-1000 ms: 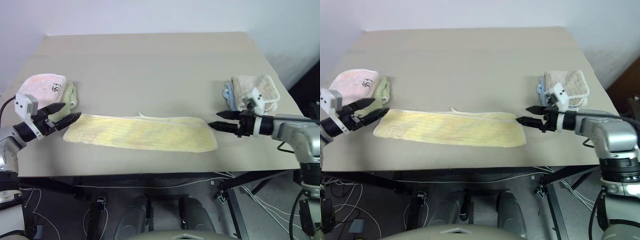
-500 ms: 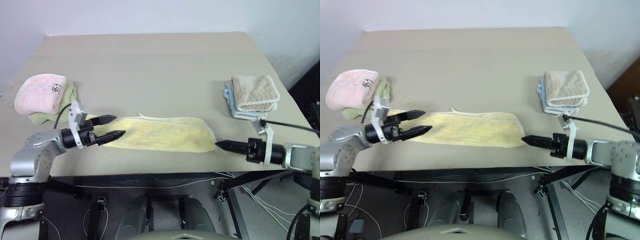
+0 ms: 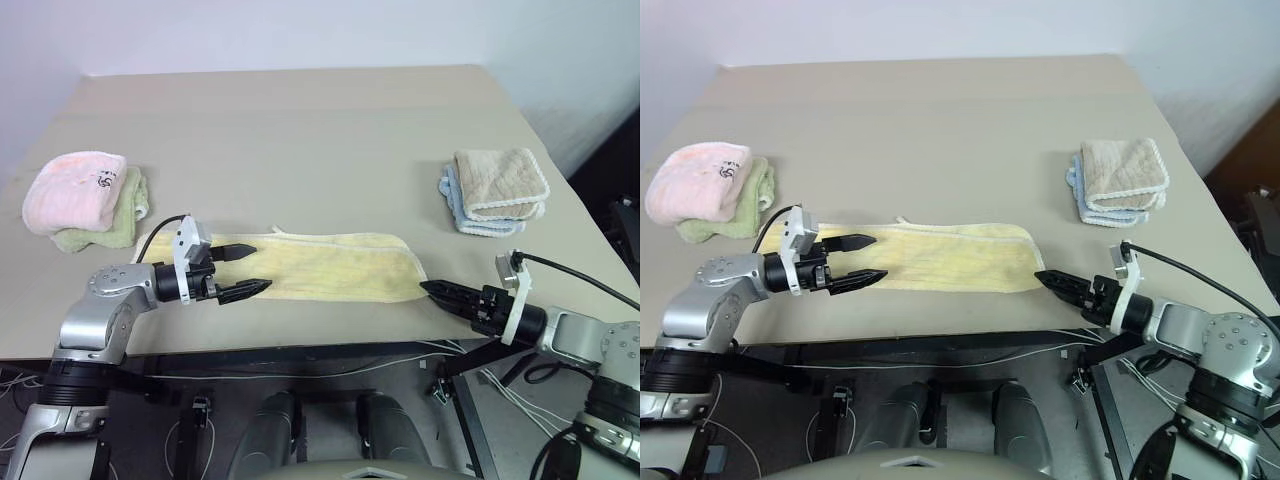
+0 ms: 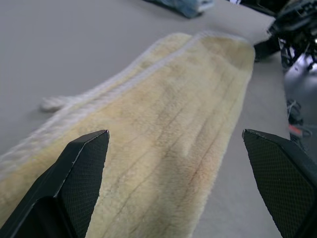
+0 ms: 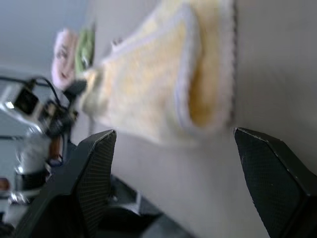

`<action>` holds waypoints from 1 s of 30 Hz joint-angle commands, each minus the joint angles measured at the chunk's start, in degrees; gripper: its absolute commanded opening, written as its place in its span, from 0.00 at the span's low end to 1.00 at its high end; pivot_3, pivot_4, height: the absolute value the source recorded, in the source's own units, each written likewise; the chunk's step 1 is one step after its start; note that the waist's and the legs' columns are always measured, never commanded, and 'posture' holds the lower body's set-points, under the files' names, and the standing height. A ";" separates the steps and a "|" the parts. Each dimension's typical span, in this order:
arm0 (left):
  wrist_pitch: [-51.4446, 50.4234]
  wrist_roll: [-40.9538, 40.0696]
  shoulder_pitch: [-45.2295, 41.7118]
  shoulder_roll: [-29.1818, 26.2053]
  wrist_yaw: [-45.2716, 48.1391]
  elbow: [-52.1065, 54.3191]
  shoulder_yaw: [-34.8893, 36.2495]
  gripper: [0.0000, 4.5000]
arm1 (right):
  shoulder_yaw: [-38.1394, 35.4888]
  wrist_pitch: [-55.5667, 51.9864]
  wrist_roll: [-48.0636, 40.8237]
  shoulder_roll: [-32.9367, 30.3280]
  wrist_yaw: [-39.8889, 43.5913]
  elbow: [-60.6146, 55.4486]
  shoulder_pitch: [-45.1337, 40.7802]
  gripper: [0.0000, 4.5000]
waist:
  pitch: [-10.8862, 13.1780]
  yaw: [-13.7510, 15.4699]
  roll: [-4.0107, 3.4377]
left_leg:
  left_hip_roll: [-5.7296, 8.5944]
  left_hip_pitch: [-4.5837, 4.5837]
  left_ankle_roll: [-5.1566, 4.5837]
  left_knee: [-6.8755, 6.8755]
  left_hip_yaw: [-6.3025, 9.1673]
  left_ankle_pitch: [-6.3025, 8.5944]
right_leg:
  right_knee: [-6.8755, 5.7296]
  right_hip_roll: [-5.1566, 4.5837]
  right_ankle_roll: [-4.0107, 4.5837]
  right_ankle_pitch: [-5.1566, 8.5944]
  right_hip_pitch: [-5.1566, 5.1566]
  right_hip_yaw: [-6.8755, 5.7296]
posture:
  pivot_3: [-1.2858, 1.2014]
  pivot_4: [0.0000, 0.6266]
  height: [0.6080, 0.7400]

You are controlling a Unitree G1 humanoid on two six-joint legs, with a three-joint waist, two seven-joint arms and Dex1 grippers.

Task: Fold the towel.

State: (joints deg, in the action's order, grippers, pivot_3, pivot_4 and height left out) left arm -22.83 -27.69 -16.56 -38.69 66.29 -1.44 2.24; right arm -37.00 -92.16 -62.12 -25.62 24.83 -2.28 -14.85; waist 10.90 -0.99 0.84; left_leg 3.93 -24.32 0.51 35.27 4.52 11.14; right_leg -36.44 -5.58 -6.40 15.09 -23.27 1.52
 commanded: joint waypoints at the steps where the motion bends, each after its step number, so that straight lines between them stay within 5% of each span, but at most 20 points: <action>1: 1.26 1.07 -0.56 -0.20 -0.08 2.93 -0.97 1.00 | -0.38 -0.34 -3.73 1.95 -5.03 0.69 -1.29 0.89 | 0.00 -0.01 0.00 | 0.00 0.00 0.00 0.00 0.00 0.00 | 0.01 0.00 0.00 0.00 0.00 0.00 | 0.52 0.24 1.00; 5: 1.13 1.53 -0.05 -0.02 -0.63 3.88 -1.30 1.00 | 0.43 -0.34 -5.81 2.73 -8.51 1.28 -2.06 0.76 | -0.01 -0.09 -0.02 | -0.01 0.00 0.00 -0.01 -0.01 0.00 | 0.03 0.01 -0.01 -0.01 -0.01 0.01 | 0.52 0.24 1.00; 15: 1.75 2.60 -0.14 0.89 -1.58 3.60 -1.54 1.00 | -3.48 0.13 -9.32 2.40 -13.29 3.41 -5.14 0.00 | 0.00 0.23 -0.04 | 0.02 -0.06 -0.01 -0.02 -0.01 -0.01 | 0.09 0.00 -0.04 -0.01 -0.03 -0.01 | 0.52 0.24 1.00; 23: 2.88 3.74 -1.84 1.47 -1.62 1.92 -1.68 1.00 | -7.96 1.44 -9.88 -5.74 -12.23 5.40 -5.11 0.00 | 0.01 0.39 -0.06 | 0.08 -0.09 -0.03 -0.02 -0.01 -0.01 | 0.13 -0.01 -0.04 -0.01 0.00 -0.03 | 0.52 0.24 1.00; 30: 4.14 4.16 -2.98 1.54 -1.57 -0.08 -1.40 1.00 | -1.94 1.31 -15.58 -7.37 -13.16 -3.57 -10.40 0.00 | 0.01 -0.11 -0.12 | -0.07 -0.06 -0.03 -0.05 -0.01 -0.01 | 0.13 0.06 -0.05 -0.01 0.00 -0.04 | 0.52 0.24 1.00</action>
State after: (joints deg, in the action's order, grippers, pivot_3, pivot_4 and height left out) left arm -19.84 -23.63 -18.68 -36.97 64.75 -1.80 0.19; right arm -40.81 -91.33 -75.04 -33.09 12.11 -1.11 -23.07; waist 10.91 -1.09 0.71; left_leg 3.86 -24.39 0.48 35.21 4.51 11.13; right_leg -36.31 -5.52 -6.44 15.08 -23.28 1.48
